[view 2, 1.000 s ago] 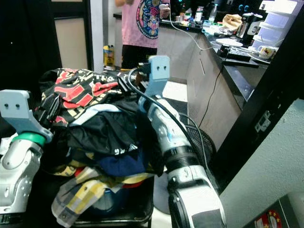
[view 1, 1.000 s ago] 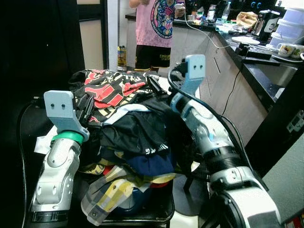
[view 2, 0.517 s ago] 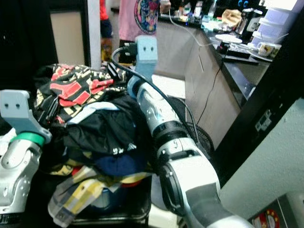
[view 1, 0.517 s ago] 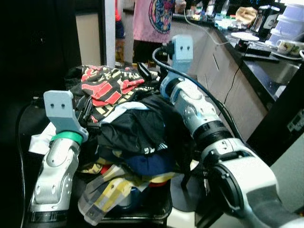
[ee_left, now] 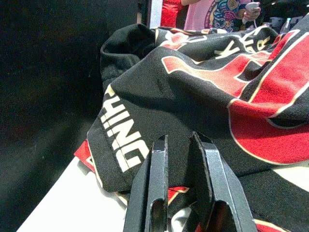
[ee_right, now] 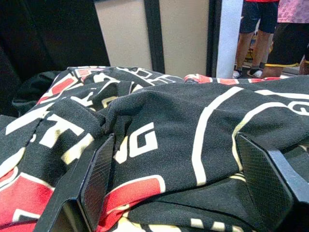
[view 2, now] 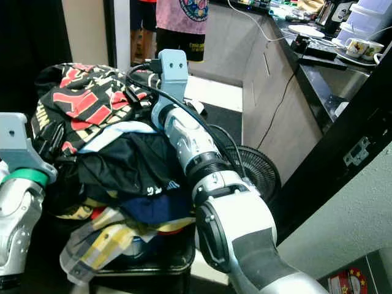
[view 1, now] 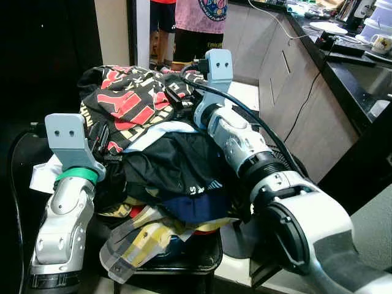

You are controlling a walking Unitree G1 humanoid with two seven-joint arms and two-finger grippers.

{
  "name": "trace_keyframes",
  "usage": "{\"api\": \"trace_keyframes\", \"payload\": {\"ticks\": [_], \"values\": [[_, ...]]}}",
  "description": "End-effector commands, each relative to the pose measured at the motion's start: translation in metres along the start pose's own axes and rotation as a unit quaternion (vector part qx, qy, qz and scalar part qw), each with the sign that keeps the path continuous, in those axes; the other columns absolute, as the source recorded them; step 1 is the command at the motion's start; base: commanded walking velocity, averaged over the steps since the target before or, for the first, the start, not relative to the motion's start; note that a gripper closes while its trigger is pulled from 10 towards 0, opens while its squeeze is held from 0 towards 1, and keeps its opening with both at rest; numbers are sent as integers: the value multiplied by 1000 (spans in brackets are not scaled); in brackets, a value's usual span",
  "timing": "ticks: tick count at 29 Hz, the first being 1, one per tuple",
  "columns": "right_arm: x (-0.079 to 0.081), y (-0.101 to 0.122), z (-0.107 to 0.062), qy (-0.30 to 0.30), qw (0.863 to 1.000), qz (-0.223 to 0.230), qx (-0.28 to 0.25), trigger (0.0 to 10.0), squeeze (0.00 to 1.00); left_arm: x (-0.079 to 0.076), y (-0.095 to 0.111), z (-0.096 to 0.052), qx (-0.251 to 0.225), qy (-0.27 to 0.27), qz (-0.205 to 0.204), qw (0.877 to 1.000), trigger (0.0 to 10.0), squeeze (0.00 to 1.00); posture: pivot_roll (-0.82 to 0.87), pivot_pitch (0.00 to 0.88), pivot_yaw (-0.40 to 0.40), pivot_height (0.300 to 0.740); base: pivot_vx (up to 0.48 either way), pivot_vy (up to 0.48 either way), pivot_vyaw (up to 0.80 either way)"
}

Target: Clothes washing

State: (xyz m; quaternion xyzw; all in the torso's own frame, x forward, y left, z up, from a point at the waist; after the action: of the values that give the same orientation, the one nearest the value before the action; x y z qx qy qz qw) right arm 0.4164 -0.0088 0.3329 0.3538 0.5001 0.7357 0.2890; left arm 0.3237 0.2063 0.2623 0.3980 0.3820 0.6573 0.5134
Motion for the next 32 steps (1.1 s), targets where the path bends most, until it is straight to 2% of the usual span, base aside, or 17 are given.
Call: {"api": "trace_keyframes", "payload": {"ticks": [1,2,3,4,30,32], "values": [[7,-6,2,13,1000,0,15,8196,0,0,-7,-4,20,2,4,1000,10000,0,-27,169,-104,740,0,0,0],[7,-7,2,16,1000,-2,15,2353,0,1,-8,-4,20,2,5,1000,10000,0,-26,168,-104,740,0,0,0],[7,-7,2,16,1000,-2,15,2353,0,1,-8,-4,20,2,5,1000,10000,0,-26,168,-104,740,0,0,0],[8,-7,2,19,1000,-4,16,0,0,1,-8,-4,21,2,7,1000,10000,0,-26,168,-104,740,0,0,0],[12,0,3,39,999,2,2,0,0,0,-5,-2,18,-4,5,1000,10000,0,-26,146,-100,740,0,0,0],[10,11,3,36,999,20,-24,0,0,0,-4,-2,15,-1,3,1000,10000,0,-25,139,-100,740,0,0,0]]}}
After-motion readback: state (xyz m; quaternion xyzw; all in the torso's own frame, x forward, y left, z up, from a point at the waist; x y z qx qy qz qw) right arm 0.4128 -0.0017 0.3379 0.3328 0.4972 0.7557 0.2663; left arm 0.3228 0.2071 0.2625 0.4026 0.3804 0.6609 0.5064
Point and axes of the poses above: a point about 5 cm out from each wrist's last joint towards the gripper, its own z axis pointing out of the wrist towards the gripper, its own y axis along the axis of the wrist's last joint, x = y × z, the point moved 1 cm from there along z, pointing out of the wrist towards the gripper, and after that the axes turned 10 degrees about z, right-handed, at the moved point
